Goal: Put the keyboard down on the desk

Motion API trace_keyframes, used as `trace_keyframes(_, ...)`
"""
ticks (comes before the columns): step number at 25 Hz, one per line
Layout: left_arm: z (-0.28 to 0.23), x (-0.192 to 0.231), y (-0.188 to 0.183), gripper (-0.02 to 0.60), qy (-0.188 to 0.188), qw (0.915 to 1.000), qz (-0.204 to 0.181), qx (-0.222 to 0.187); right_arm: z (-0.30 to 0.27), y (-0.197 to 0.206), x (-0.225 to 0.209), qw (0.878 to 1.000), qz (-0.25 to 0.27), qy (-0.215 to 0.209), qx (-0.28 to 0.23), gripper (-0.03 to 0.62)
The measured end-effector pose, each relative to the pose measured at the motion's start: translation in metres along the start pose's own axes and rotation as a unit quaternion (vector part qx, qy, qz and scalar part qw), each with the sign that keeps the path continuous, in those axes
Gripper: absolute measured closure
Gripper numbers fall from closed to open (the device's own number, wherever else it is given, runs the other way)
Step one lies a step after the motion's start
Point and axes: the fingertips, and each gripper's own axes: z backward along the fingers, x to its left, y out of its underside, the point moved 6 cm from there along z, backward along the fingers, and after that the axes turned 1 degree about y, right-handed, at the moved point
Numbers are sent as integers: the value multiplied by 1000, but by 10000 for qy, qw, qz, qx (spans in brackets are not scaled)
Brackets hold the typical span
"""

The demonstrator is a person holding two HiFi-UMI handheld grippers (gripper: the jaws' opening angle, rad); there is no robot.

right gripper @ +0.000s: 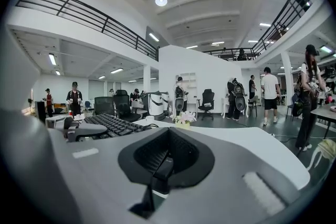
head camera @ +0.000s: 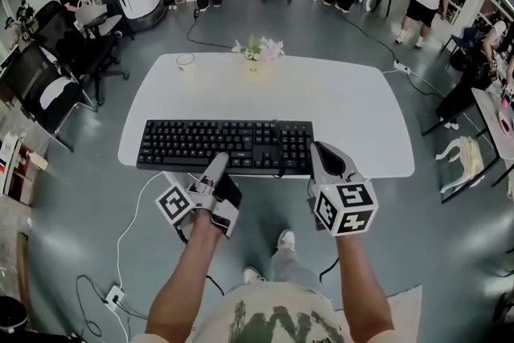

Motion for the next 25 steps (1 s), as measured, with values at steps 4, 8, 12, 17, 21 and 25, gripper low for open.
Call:
trace_keyframes(4,-17,5,-5,491,-41,10000,-33,24,-19,-1,-9,10000,-20,-46,-6,594)
trace_keyframes(8,-47,17,-10,491,-81,9999,-64,51,-48,0,-29,9999,-58,-87,-2,594)
trace_keyframes(12,-82,26,-17,491,-95,9999,-95,47,-80,-3,-53,9999,-106,-127,31,595)
trace_keyframes(17,-134,40,-23,491,-154,9998,-83,20,-126,-9,-92,9996,-164,-193,100,594)
trace_keyframes(21,-166,46,-31,489,-194,9998,-79,-48,-160,-17,-111,9994,-138,-285,170,594)
trace_keyframes(25,-187,51,-38,489,-251,9995,-120,-119,-184,-23,-125,9989,-138,-383,213,595)
